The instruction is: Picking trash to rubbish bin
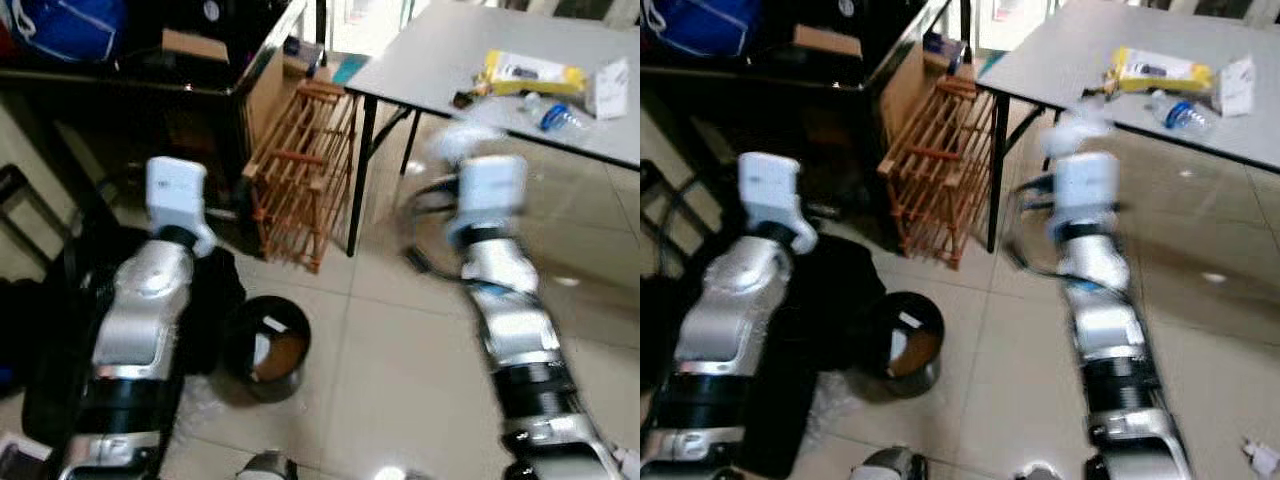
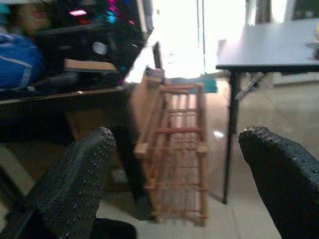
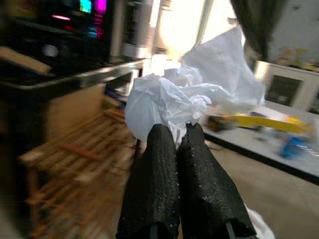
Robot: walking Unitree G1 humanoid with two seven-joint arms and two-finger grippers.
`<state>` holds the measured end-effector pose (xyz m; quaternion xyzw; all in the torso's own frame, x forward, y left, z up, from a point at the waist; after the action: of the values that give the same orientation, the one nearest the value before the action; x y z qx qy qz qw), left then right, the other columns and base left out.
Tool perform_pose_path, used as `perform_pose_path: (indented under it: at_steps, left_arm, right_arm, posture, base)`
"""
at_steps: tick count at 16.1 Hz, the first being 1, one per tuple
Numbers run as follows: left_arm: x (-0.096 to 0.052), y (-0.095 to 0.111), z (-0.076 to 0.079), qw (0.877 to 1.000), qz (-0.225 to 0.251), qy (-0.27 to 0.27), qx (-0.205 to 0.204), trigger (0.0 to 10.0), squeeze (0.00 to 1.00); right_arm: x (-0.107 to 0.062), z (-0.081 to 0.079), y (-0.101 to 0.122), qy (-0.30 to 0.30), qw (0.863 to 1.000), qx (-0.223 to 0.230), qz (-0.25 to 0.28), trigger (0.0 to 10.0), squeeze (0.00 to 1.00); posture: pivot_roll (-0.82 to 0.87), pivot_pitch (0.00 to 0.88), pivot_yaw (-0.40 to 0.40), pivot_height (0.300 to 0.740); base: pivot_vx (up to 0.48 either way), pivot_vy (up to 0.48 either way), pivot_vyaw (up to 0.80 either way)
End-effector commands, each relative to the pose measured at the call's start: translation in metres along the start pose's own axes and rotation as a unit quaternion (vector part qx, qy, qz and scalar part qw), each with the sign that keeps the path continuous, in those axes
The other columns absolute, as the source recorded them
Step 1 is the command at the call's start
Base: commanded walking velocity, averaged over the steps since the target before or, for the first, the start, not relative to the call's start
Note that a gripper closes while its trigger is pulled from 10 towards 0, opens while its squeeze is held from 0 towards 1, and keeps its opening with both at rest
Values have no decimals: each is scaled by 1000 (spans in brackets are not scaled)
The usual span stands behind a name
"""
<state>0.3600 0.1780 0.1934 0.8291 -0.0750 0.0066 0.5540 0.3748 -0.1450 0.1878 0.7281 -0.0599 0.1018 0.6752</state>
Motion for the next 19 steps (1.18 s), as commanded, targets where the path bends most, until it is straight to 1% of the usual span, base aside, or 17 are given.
perform_pose_path:
  at_steps: [1, 7, 12, 15, 17, 19]
  left_arm:
    - [-1, 0, 5, 1000, 0, -10, -2, 10000, 0]
    - [-1, -1, 6, 1000, -1, -12, -2, 10000, 0]
    - [-1, 2, 12, 1000, 7, -24, 0, 10000, 0]
    - [-3, 3, 12, 999, 12, -31, 0, 10000, 0]
    - [-3, 4, 13, 999, 17, -41, -11, 10000, 0]
    - [-5, 7, 18, 998, 27, -57, -14, 10000, 0]
  right_arm:
    - [-1, 11, -1, -14, 1000, -4, -2, 10000, 0]
    - [-2, 11, -2, -15, 1000, -3, -4, 10000, 0]
    - [-2, 13, -5, -18, 1000, -3, -10, 10000, 0]
    - [-2, 12, -7, -19, 1000, -1, -13, 10000, 0]
    - [-1, 13, -7, -21, 1000, 3, -14, 10000, 0]
    - [-1, 13, -8, -23, 1000, 7, -17, 10000, 0]
  posture:
    - [94, 109, 38, 740]
    - [91, 111, 37, 740]
    - [91, 112, 37, 740]
    - [91, 112, 37, 740]
    - [94, 113, 36, 740]
    - [93, 112, 36, 740]
  base:
    - [0, 480, 0]
    - [0, 452, 0]
    - [0, 0, 0]
    - [0, 0, 0]
    - [0, 0, 0]
    - [0, 0, 0]
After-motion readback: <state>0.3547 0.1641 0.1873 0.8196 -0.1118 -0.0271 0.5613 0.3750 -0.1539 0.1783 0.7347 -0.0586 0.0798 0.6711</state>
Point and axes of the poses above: a point about 5 cm out from each wrist's last joint towards the gripper, its own x axis pointing out of the wrist towards the gripper, its own y axis along the axis of the wrist's last joint, z = x × y, the point moved 3 cm from there along x, pointing out of the wrist towards the gripper, and after that the axes turned 15 degrees about x, right-handed, at the moved point
